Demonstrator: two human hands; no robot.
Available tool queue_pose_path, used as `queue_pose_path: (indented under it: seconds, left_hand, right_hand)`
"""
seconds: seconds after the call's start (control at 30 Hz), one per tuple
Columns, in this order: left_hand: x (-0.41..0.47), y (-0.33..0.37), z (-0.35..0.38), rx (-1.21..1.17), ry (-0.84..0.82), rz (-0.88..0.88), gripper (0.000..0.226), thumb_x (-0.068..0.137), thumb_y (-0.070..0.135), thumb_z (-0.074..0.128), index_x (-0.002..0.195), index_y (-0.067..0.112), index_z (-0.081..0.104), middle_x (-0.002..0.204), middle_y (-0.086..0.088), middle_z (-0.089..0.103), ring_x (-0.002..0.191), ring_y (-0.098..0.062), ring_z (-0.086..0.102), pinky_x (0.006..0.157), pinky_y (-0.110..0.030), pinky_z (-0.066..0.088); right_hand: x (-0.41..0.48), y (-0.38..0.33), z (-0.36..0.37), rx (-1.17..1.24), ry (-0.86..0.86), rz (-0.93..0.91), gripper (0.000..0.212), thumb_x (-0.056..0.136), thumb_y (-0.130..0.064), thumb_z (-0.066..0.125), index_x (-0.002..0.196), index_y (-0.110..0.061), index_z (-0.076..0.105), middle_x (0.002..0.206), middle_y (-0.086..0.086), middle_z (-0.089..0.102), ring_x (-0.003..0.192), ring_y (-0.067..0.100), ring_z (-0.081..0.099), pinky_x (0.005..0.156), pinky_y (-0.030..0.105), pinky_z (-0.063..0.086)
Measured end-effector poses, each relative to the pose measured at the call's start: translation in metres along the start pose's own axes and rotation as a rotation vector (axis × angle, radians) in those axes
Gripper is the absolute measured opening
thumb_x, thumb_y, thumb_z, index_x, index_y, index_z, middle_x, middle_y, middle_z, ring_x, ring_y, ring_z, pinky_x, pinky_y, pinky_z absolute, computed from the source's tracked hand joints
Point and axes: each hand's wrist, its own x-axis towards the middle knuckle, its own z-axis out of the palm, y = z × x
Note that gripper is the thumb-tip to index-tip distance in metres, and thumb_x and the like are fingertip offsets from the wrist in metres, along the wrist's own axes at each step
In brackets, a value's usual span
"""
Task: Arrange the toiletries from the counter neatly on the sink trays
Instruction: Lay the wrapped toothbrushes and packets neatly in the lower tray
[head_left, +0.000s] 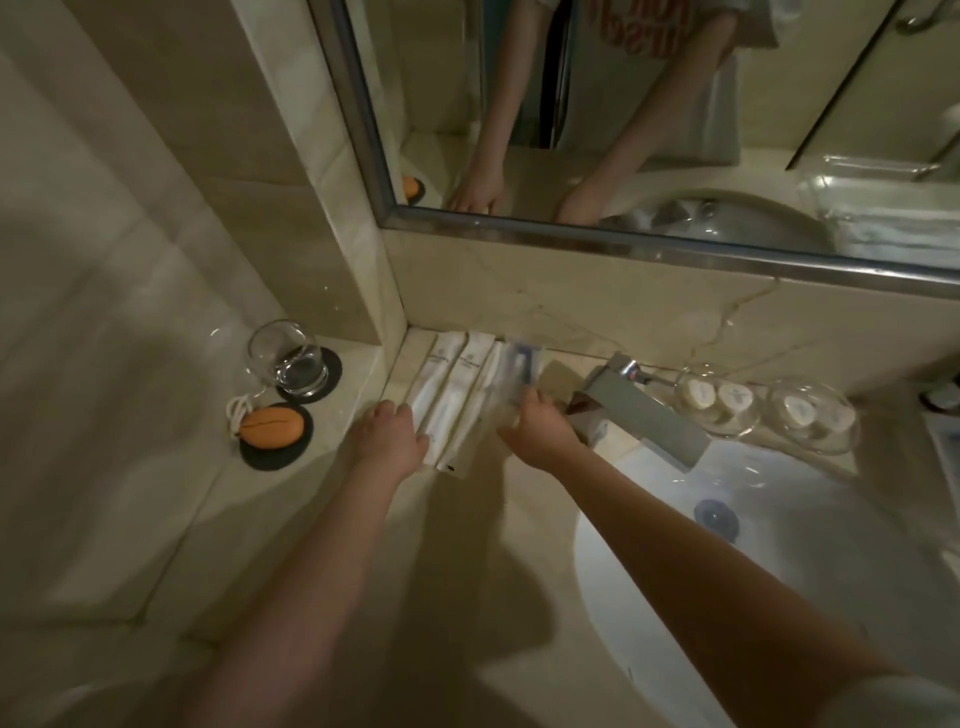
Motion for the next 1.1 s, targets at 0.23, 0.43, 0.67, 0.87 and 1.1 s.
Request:
queue_pose_path:
  seconds: [0.23, 0.43, 0.67, 0.87, 1.1]
  left_hand:
    - [0.037, -0.002, 0.009, -0.083, -0.044, -0.028, 0.047, 0.092, 0.038, 0.042, 0.129, 0.010, 0.044, 0.132, -0.013, 0.043, 0.124, -0.031, 0.040, 0.102, -0.043, 0.040]
    - [0.049, -0.004, 0.019, -0.194, -0.005, -0.066, 0.036, 0.091, 0.023, 0.045, 0.122, 0.004, 0.046, 0.128, -0.018, 0.047, 0.115, -0.034, 0.046, 0.092, -0.040, 0.043]
    - [0.050, -0.001, 0.016, -0.382, -0.153, -0.159, 0.036, 0.091, 0.023, 0.047, 0.121, 0.004, 0.044, 0.117, -0.017, 0.057, 0.103, -0.033, 0.057, 0.072, -0.032, 0.042]
    - [0.026, 0.006, 0.005, -0.516, -0.083, -0.206, 0.041, 0.096, 0.026, 0.035, 0.131, 0.006, 0.042, 0.126, -0.018, 0.053, 0.105, -0.030, 0.052, 0.079, -0.031, 0.037]
    - [-0.023, 0.019, -0.007, -0.598, 0.108, -0.164, 0.035, 0.097, 0.026, 0.038, 0.121, 0.002, 0.046, 0.114, -0.021, 0.057, 0.093, -0.031, 0.056, 0.073, -0.033, 0.043]
  right_hand:
    - [0.054, -0.021, 0.008, 0.283, 0.089, 0.275, 0.084, 0.092, -0.039, 0.051, 0.149, -0.010, -0.003, 0.152, 0.019, 0.013, 0.135, 0.039, 0.027, 0.103, 0.050, 0.038]
    - [0.075, -0.016, 0.012, 0.418, 0.151, 0.366, 0.078, 0.093, -0.020, 0.049, 0.149, -0.022, -0.005, 0.154, 0.019, 0.013, 0.140, 0.040, 0.018, 0.109, 0.056, 0.031]
    - [0.080, -0.001, 0.021, 0.603, 0.210, 0.552, 0.044, 0.096, -0.045, 0.038, 0.126, -0.014, 0.044, 0.108, 0.013, 0.056, 0.102, 0.028, 0.056, 0.095, 0.043, 0.047]
    - [0.056, -0.007, 0.006, 0.747, 0.127, 0.455, 0.022, 0.085, -0.009, 0.059, 0.107, -0.008, 0.055, 0.101, 0.013, 0.061, 0.094, 0.031, 0.061, 0.087, 0.047, 0.054]
    - [-0.006, -0.012, -0.008, 0.900, 0.104, 0.194, 0.029, 0.086, -0.011, 0.061, 0.114, -0.015, 0.052, 0.095, 0.005, 0.061, 0.089, 0.022, 0.063, 0.079, 0.038, 0.056]
